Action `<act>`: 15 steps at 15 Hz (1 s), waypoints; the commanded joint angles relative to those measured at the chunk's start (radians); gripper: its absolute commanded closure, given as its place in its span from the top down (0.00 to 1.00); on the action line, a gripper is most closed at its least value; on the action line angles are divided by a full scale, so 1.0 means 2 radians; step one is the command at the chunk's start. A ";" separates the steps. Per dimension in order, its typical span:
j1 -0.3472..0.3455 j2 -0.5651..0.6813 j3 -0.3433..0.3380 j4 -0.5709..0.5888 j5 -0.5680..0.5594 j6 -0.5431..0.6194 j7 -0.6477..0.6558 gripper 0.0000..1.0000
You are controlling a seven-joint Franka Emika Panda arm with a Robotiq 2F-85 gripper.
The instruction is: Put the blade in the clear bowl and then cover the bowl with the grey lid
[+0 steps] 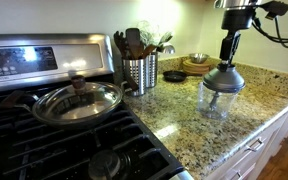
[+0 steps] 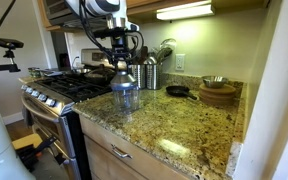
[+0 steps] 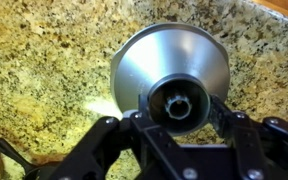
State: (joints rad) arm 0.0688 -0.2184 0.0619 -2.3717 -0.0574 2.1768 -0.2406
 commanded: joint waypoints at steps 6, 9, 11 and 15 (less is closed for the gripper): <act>0.001 0.022 -0.020 -0.002 0.027 0.045 -0.056 0.35; -0.002 0.028 -0.024 0.000 0.025 0.053 -0.062 0.35; -0.002 0.028 -0.025 0.000 0.025 0.054 -0.065 0.35; -0.001 0.031 -0.025 0.001 0.029 0.048 -0.069 0.35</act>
State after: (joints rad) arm 0.0652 -0.1664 0.0252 -2.3706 -0.0205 2.2630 -0.3425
